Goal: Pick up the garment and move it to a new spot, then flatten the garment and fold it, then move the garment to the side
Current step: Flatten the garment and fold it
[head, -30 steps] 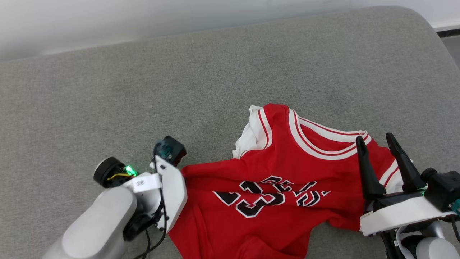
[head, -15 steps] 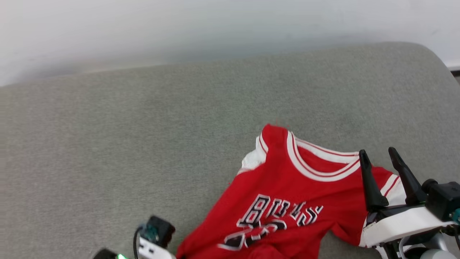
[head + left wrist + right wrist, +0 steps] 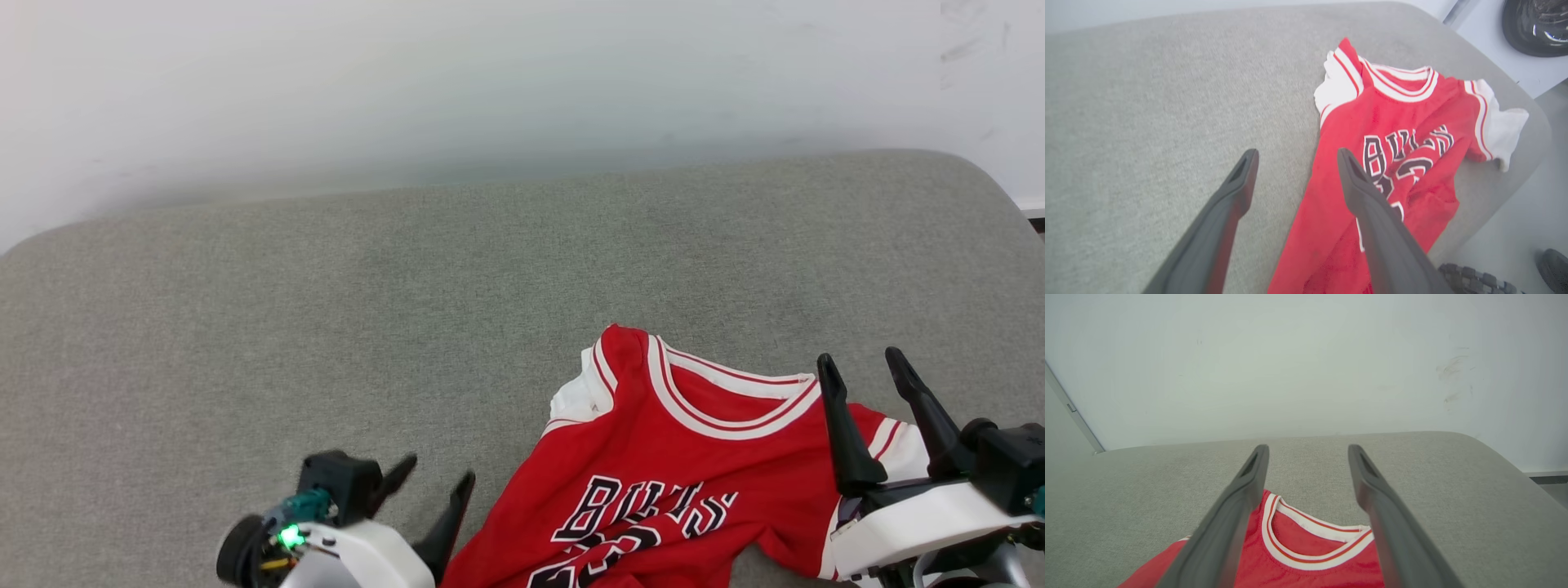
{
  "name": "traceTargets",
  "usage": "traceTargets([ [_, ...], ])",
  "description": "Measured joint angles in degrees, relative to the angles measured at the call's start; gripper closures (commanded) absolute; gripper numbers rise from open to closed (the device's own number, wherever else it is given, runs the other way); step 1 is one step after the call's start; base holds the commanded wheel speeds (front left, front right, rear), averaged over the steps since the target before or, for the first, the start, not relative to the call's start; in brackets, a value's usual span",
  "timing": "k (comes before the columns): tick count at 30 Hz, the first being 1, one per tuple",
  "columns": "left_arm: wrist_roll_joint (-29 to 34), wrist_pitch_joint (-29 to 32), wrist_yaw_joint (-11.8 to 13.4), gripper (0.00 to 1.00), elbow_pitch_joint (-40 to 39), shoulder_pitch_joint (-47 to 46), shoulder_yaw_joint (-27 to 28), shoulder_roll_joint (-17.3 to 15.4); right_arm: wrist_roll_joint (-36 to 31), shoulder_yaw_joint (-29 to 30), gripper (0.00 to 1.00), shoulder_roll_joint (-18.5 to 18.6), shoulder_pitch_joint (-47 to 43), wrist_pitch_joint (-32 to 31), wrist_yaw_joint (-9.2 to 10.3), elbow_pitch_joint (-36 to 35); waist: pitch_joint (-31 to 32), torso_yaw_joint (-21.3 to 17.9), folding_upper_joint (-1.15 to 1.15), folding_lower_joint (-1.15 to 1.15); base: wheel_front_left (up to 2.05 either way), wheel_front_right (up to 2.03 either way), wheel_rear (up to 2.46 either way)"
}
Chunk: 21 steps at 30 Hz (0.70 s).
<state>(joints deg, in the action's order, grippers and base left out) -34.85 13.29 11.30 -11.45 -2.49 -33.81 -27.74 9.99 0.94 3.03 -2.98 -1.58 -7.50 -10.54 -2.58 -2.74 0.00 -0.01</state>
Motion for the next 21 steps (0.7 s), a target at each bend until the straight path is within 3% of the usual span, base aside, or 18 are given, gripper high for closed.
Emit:
traceTargets([
  [5, 2.9, -6.5, 0.9, 0.0, 1.8, -5.7, 2.7, 2.3, 0.0, 0.0, 0.0, 0.0, -0.5, -0.8, 0.0, -1.0, -1.0, -0.6, 0.0, 0.0, 0.0, 0.0, 0.0],
  [10, 4.7, -7.9, -0.5, 0.0, 7.5, -15.1, 2.6, 5.3, 0.0, 0.0, 0.0, 0.0, 0.6, -1.0, 0.0, -1.6, -3.9, -1.5, 0.0, 0.0, 0.0, 0.0, 0.0],
  [17, 3.7, -3.4, -4.3, 0.0, 16.7, -25.3, 0.8, 8.2, 0.3, -0.2, 0.0, 0.0, 2.5, -1.0, 0.0, -1.2, -8.2, -3.4, 0.0, 0.01, 0.0, 0.0, 0.0],
  [19, 2.8, 1.1, -6.9, 0.0, 21.0, -28.9, -1.1, 8.8, 0.4, -0.5, 0.0, 0.0, 3.5, -0.6, 0.0, -0.7, -10.1, -4.4, 0.0, 0.01, 0.0, 0.0, 0.0],
  [20, 2.8, 1.1, -6.9, 0.0, 21.0, -28.9, -1.1, 8.8, 0.4, -0.5, 0.0, 0.0, 3.5, -0.6, 0.0, -0.7, -10.1, -4.4, 0.0, 0.01, 0.0, 0.0, 0.0],
  [21, 1.8, 5.2, -8.9, 0.0, 23.9, -30.8, -2.7, 9.0, 0.4, -0.5, 0.0, 0.0, 4.0, -0.4, 0.0, -0.4, -11.1, -5.0, 0.0, 0.01, 0.0, 0.0, 0.0],
])
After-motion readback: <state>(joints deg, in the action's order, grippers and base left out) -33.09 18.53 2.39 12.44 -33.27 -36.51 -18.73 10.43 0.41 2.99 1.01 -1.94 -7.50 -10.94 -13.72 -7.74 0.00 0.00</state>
